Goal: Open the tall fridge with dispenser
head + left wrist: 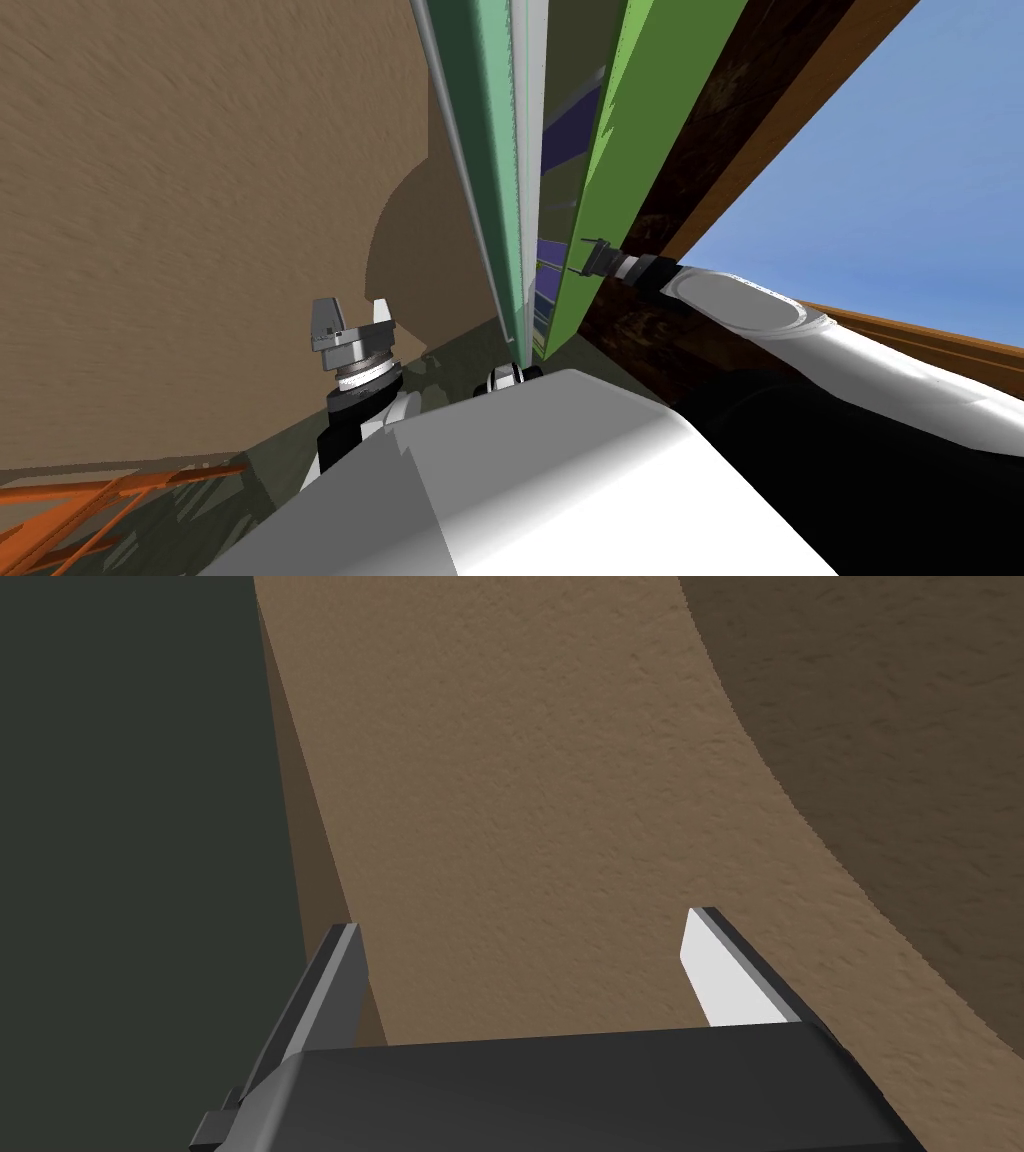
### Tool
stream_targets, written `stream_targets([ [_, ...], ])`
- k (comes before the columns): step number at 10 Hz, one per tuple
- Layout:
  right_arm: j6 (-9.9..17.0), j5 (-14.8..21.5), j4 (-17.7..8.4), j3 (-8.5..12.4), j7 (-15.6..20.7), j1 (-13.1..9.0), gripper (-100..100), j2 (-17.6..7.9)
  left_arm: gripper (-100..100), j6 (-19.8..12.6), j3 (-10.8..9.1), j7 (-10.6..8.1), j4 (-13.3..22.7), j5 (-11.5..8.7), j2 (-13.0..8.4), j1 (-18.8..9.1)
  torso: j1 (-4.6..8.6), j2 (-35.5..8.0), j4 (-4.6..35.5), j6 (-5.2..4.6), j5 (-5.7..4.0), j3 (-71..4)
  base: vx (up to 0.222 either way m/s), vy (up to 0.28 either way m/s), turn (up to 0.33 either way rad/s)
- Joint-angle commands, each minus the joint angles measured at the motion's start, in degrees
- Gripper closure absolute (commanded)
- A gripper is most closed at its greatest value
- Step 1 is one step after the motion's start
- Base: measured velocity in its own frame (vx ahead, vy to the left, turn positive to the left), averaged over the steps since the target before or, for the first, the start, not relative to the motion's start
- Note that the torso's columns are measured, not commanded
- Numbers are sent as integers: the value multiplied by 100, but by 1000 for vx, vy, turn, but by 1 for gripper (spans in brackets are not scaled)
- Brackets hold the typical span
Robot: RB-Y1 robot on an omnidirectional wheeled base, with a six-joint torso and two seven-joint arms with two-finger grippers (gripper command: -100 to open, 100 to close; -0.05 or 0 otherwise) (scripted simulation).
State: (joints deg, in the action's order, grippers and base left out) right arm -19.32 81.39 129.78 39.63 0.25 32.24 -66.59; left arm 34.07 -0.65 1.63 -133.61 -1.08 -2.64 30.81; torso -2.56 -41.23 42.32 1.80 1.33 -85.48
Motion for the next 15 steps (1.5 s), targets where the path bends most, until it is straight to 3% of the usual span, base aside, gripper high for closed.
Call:
stream_targets([
  [1,88,-49,146,19,25,-112,-100,7,0,0,0,0,0,0,0,0,-3,9,-5,-4,-3,-4,3,5,-18],
  [4,88,-49,146,19,25,-112,-100,7,0,0,0,0,0,0,0,0,4,7,-3,-5,-4,-4,-1,-6,5],
  [5,21,143,126,144,26,8,-100,-107,0,0,0,0,0,0,0,0,0,3,-1,-11,-3,-2,10,32,-175],
  [8,51,377,294,395,64,32,-100,-274,0,0,1,0,0,0,1,0,36,-39,8,-35,-19,29,19,69,-92],
  [11,60,460,357,484,78,41,-100,-335,0,0,0,0,0,0,1,0,21,-30,0,-29,-12,23,5,56,-30],
  [13,79,593,446,631,100,53,-100,-429,0,0,2,0,-1,0,1,0,41,-31,-17,-75,-25,27,-2,81,20],
  [15,82,564,459,604,122,107,-100,-338,0,1,1,0,-1,0,1,0,253,-96,-5,-173,-129,85,0,37,9],
])
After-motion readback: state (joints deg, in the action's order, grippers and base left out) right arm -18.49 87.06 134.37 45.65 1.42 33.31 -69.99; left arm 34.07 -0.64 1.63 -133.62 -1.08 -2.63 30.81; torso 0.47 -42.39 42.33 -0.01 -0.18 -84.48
